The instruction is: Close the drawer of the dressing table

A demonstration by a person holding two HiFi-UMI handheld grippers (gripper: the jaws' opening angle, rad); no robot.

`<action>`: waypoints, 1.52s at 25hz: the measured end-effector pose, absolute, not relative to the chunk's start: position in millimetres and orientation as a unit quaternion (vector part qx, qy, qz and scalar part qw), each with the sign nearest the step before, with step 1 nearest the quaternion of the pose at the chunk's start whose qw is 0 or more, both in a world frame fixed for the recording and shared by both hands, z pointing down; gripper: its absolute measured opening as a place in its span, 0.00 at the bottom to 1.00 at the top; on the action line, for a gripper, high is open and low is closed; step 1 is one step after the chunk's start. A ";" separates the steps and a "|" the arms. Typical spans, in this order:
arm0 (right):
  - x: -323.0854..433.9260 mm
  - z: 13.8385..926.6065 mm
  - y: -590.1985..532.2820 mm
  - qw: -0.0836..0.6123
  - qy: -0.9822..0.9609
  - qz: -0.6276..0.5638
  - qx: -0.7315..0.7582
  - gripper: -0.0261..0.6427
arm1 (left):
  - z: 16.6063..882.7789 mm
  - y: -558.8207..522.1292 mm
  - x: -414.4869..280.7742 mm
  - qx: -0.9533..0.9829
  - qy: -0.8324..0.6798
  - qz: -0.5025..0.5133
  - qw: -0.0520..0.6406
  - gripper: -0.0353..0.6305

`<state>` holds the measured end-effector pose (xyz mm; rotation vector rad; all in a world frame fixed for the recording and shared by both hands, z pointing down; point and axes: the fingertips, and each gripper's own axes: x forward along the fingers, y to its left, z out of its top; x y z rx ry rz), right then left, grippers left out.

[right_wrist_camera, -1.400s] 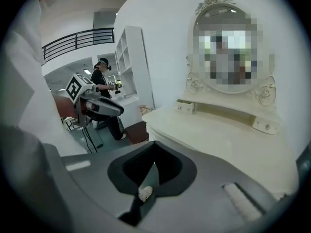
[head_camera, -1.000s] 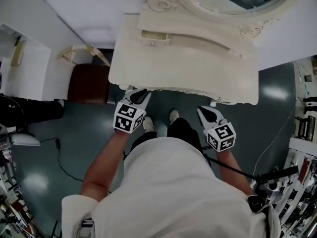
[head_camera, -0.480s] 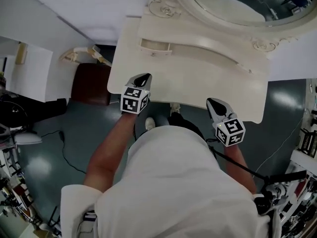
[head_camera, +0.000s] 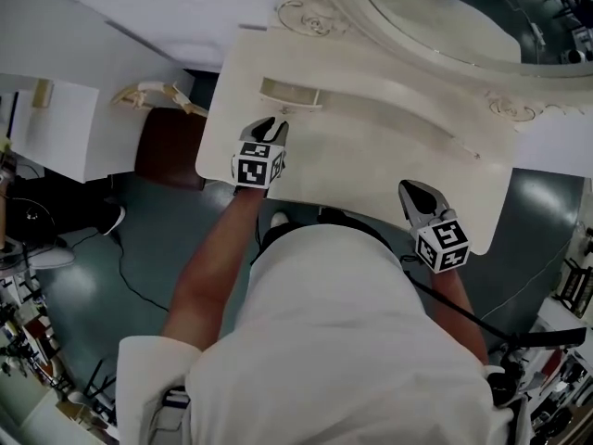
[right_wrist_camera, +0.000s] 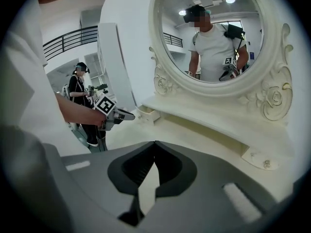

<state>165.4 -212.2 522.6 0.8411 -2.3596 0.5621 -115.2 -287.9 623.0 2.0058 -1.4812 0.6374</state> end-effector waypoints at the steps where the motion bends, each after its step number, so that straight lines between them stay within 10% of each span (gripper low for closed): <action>1: 168.0 523.4 -216.4 0.285 -0.882 0.211 0.312 0.04 | 625.3 -292.2 -115.9 0.745 -0.556 0.239 0.283 0.23; 38: 196.9 549.1 -260.8 0.286 -0.876 0.243 0.304 0.04 | 652.0 -347.4 -109.0 0.717 -0.564 0.284 0.296 0.20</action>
